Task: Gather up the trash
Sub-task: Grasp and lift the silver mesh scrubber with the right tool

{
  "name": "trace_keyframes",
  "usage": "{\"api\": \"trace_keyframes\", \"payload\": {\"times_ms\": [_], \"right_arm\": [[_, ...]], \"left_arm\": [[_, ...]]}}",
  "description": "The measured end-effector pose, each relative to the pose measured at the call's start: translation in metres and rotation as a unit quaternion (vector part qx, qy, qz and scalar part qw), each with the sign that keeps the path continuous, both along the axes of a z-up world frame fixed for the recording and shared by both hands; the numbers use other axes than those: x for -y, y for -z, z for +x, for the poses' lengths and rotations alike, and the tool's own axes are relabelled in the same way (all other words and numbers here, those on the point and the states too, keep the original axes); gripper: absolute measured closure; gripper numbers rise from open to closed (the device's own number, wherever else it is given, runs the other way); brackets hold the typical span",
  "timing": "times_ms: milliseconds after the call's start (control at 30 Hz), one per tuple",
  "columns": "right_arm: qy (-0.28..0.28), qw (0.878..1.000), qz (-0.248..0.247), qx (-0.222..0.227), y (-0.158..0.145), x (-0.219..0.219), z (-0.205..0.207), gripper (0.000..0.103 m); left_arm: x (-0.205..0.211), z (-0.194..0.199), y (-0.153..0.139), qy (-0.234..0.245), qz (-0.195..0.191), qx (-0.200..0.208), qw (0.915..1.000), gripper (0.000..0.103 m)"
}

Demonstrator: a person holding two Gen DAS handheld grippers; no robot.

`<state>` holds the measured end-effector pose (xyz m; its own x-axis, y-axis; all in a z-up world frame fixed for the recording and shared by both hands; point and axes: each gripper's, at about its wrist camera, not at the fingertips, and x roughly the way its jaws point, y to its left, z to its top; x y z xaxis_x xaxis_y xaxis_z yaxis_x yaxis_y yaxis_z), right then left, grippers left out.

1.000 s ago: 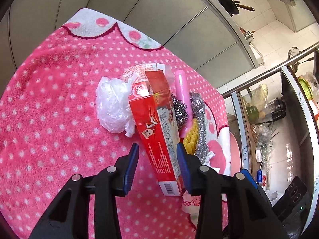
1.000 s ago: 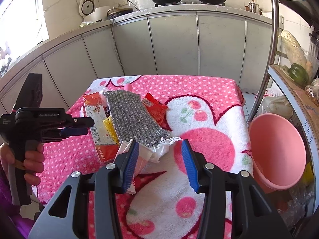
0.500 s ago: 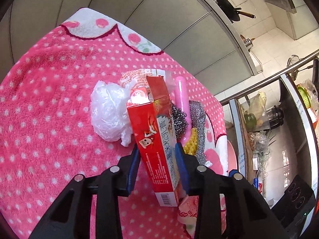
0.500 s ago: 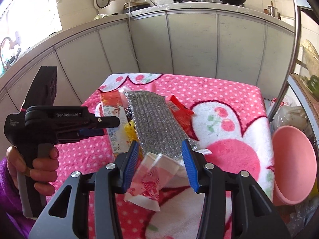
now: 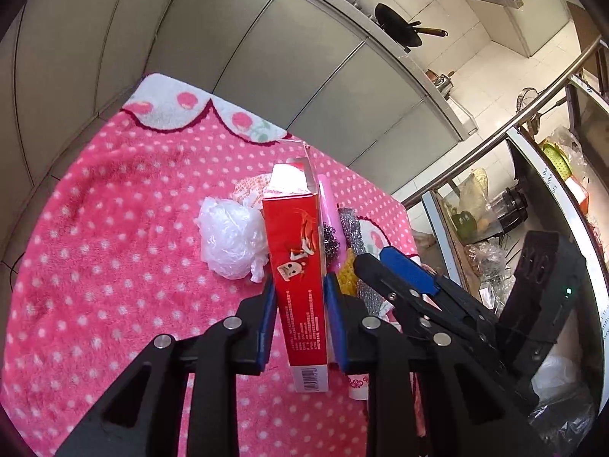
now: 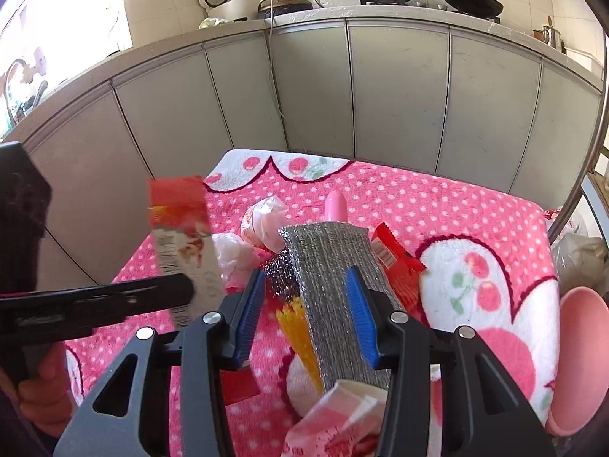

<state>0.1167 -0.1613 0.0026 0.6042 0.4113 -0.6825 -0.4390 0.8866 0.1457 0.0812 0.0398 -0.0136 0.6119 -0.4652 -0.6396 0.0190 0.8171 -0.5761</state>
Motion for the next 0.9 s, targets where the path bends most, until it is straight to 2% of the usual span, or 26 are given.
{"api": "trace_keyframes", "payload": {"times_ms": [67,167,233,367,533,700,900], "right_arm": [[0.002,1.0,-0.013,-0.005,0.005,-0.006,0.005,0.08],[0.008,1.0,-0.018,-0.011,0.008,-0.008,0.01,0.094],[0.009,1.0,-0.015,-0.01,0.007,-0.007,0.009,0.099],[0.016,1.0,0.009,0.003,-0.006,0.004,0.002,0.099],[0.032,0.997,0.067,0.014,-0.031,0.03,-0.007,0.1],[0.044,0.989,0.137,0.033,-0.061,0.061,-0.016,0.1],[0.054,0.981,0.18,0.055,-0.088,0.089,-0.025,0.1]], "left_arm": [[-0.004,-0.004,-0.005,-0.002,0.007,0.009,0.9999,0.08],[-0.008,-0.008,-0.009,-0.002,0.01,0.016,0.9998,0.08],[-0.01,-0.01,-0.012,-0.003,0.01,0.019,0.9998,0.08],[-0.01,-0.013,-0.017,-0.004,0.01,0.026,0.9996,0.08],[-0.009,-0.02,-0.03,-0.005,0.017,0.043,0.9989,0.08],[-0.002,-0.027,-0.047,-0.004,0.031,0.062,0.9976,0.08],[0.009,-0.033,-0.064,-0.001,0.042,0.081,0.9959,0.08]]}}
